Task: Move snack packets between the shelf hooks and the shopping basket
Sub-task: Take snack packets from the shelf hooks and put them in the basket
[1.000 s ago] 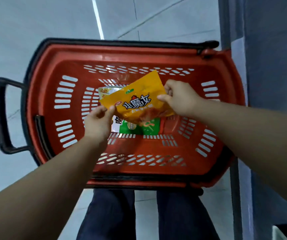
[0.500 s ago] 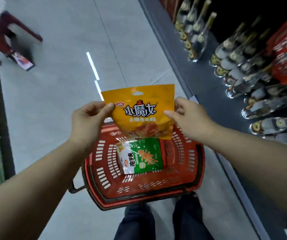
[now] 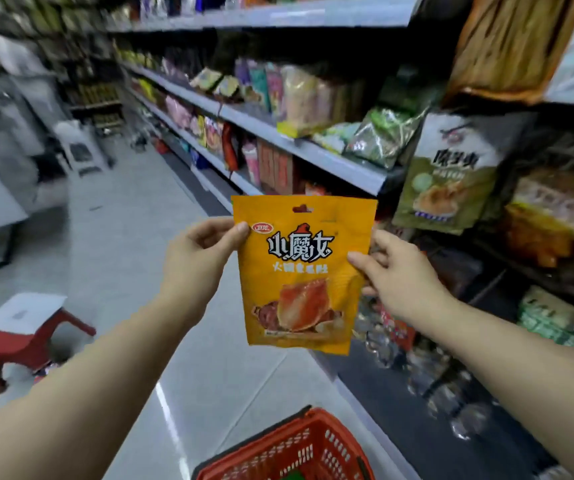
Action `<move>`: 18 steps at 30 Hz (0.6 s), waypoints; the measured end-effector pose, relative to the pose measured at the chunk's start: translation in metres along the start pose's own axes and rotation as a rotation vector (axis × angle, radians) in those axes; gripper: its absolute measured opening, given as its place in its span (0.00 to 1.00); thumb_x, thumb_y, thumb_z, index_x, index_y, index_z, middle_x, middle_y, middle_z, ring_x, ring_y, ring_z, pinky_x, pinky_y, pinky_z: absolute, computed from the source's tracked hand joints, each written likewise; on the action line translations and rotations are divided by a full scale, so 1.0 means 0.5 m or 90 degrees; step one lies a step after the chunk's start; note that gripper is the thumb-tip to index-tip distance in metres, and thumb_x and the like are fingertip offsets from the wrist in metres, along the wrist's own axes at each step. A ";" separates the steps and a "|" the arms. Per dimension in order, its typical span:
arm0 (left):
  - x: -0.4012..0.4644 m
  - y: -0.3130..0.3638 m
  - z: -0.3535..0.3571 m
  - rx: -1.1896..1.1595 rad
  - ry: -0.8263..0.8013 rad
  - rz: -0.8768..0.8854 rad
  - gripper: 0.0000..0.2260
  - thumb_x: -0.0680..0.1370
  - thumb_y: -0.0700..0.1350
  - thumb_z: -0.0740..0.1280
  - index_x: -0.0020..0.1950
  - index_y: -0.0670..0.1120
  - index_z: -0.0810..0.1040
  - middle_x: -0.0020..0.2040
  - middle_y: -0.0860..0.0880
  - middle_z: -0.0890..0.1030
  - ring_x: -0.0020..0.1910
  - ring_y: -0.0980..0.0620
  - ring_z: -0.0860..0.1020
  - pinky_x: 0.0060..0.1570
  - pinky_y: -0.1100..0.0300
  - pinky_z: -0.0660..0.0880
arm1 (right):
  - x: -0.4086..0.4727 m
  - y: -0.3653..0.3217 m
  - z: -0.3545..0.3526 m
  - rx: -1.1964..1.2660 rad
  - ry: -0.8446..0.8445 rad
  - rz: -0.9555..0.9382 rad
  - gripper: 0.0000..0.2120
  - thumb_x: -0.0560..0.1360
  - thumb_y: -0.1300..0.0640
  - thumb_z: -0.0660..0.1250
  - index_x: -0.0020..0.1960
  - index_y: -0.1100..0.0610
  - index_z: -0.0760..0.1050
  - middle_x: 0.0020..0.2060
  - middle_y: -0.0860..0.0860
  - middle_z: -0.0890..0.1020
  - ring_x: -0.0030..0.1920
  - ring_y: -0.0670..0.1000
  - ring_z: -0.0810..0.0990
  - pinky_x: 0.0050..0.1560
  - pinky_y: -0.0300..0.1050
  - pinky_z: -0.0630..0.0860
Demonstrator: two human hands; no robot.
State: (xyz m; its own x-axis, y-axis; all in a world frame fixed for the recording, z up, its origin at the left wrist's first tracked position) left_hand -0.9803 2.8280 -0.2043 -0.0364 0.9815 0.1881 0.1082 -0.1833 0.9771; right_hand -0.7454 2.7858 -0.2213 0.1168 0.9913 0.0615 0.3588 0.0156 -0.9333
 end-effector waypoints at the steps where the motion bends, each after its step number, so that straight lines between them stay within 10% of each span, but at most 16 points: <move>1: 0.009 0.049 0.008 -0.013 -0.016 0.023 0.01 0.76 0.44 0.70 0.46 0.51 0.81 0.41 0.55 0.83 0.38 0.66 0.80 0.35 0.74 0.73 | -0.005 -0.043 -0.028 0.015 0.021 -0.006 0.03 0.79 0.59 0.63 0.46 0.54 0.74 0.38 0.53 0.81 0.34 0.46 0.79 0.33 0.42 0.79; 11: 0.023 0.374 0.163 -0.025 -0.197 0.098 0.05 0.76 0.44 0.70 0.50 0.46 0.82 0.45 0.48 0.85 0.47 0.48 0.83 0.46 0.53 0.80 | -0.116 -0.327 -0.310 -0.043 0.250 -0.081 0.07 0.78 0.55 0.63 0.52 0.58 0.73 0.45 0.58 0.83 0.43 0.60 0.83 0.40 0.60 0.81; 18: 0.007 0.519 0.355 -0.051 -0.274 0.135 0.02 0.77 0.44 0.69 0.45 0.48 0.81 0.40 0.52 0.83 0.37 0.56 0.80 0.30 0.69 0.72 | -0.195 -0.389 -0.504 -0.091 0.411 -0.085 0.10 0.77 0.53 0.66 0.42 0.57 0.68 0.35 0.61 0.81 0.35 0.66 0.79 0.36 0.64 0.77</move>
State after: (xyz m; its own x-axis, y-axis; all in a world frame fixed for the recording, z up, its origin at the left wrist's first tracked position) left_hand -0.7759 2.7937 0.0319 0.3937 0.8531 0.3425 -0.0081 -0.3693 0.9293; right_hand -0.5931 2.6529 0.0434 0.5768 0.7040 0.4144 0.5231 0.0713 -0.8493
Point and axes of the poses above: each hand's wrist, its own x-axis towards the middle knuckle, its own z-axis out of the palm, y = z × x, the point moved 2 cm from there along x, towards the middle knuckle
